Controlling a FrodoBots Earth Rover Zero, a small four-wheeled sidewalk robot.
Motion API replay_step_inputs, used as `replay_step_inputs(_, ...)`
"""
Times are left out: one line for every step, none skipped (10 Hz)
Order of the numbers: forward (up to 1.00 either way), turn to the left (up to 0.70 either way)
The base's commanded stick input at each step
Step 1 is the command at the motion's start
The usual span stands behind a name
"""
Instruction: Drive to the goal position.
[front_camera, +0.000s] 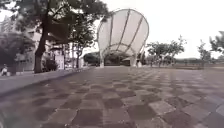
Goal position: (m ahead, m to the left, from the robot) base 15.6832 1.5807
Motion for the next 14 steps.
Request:
replay_step_inputs(1.0,0.0)
replay_step_inputs(1.0,0.0)
replay_step_inputs(1.0,0.0)
replay_step_inputs(1.0,0.0)
replay_step_inputs(1.0,0.0)
replay_step_inputs(1.0,0.0)
replay_step_inputs(1.0,0.0)
replay_step_inputs(1.0,-0.04)
replay_step_inputs(1.0,-0.4)
replay_step_inputs(1.0,-0.32)
replay_step_inputs(1.0,-0.03)
replay_step_inputs(1.0,0.0)
replay_step_inputs(1.0,0.0)
replay_step_inputs(1.0,0.0)
